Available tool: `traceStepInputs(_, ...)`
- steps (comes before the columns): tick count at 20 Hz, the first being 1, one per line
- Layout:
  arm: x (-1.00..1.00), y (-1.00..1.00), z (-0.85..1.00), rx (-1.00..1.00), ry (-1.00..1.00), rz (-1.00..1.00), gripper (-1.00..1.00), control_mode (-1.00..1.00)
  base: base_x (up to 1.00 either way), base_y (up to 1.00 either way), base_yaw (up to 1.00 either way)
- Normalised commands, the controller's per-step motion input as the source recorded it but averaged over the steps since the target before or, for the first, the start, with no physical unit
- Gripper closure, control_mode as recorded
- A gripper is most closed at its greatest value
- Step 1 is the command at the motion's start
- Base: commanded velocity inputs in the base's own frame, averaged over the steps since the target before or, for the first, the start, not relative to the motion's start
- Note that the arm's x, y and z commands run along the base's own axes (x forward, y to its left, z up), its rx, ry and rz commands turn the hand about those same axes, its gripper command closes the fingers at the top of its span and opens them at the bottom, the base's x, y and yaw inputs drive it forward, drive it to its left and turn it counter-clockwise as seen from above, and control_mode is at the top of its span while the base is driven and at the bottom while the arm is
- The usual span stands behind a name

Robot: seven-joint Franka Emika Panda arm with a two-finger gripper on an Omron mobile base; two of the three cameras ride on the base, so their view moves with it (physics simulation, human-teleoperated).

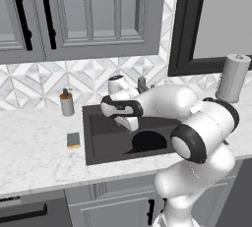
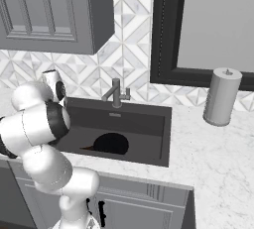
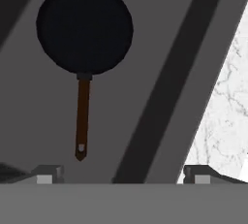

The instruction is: Pick the pan and sponge and place them into the sink. Then turn on the water.

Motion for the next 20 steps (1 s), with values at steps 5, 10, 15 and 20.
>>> traceStepInputs(5,-0.46,0.37,0.75,0.06,-0.01,0.22,-1.0,-1.0,0.0,0.0,0.0)
traceStepInputs(10,-0.57,0.29,0.66,-0.01,-0.14,0.41,-1.0,-1.0,0.0,0.0,0.0)
traceStepInputs(15,-0.52,0.17,0.53,-0.03,-0.13,0.4,-1.0,-1.0,0.0,0.0,0.0)
traceStepInputs(20,-0.24,0.23,0.16,0.06,-0.05,0.32,-1.0,-1.0,0.0,0.0,0.0)
